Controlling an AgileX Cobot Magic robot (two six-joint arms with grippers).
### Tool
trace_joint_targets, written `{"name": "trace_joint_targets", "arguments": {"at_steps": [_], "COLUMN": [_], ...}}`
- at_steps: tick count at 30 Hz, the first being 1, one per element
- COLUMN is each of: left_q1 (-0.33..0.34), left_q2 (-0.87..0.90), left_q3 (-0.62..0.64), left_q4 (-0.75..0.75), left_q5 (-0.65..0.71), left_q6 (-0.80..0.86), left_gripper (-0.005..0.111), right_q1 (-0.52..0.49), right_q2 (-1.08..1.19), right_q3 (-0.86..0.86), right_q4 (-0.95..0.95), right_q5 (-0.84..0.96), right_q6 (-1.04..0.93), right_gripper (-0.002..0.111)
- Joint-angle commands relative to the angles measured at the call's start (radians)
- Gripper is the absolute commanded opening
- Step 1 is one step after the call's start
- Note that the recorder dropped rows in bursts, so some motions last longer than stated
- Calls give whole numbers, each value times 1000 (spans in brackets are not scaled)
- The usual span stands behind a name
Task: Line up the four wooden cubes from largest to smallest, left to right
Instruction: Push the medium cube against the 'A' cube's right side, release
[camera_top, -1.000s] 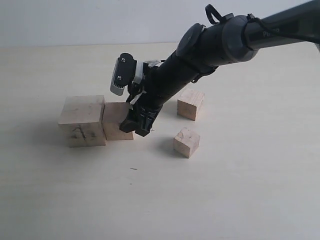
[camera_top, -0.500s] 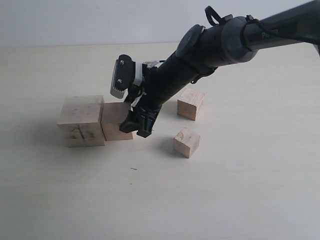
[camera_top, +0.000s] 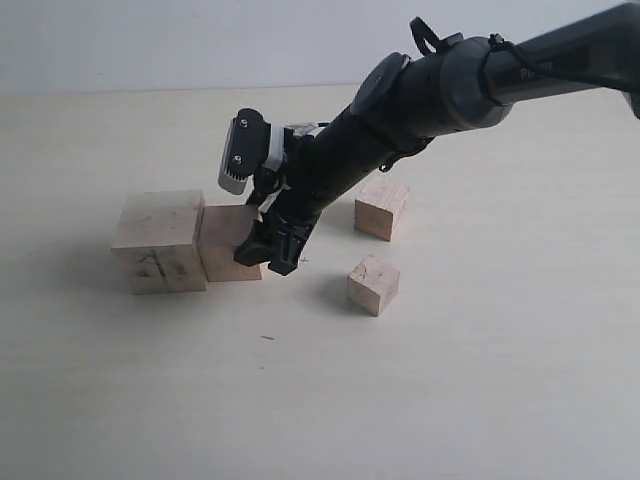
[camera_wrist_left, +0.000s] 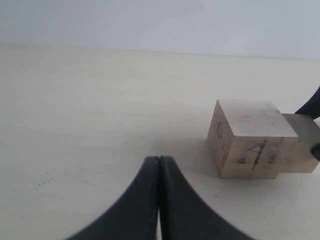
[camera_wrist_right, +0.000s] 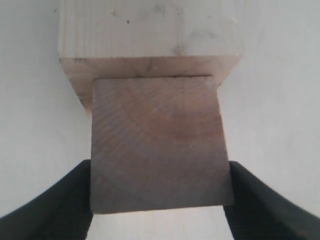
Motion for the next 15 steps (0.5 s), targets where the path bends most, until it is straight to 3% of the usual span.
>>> {"name": "trace_joint_targets", "arguments": {"at_steps": [1, 5, 15], "left_q1": [-5, -5, -5], "left_q2": [-5, -5, -5], "left_q3": [3, 3, 3], "left_q4": [2, 2, 2], "left_q5": [-9, -9, -9], "left_q6": [0, 0, 0], "left_gripper": [0, 0, 0], "right_q1": [1, 1, -1], "right_q2": [13, 13, 13], "right_q3": [6, 6, 6], "right_q4": [1, 14, -21], "right_q5": [-2, -11, -57], "right_q6": [-9, 0, 43], "right_gripper": [63, 82, 91]}}
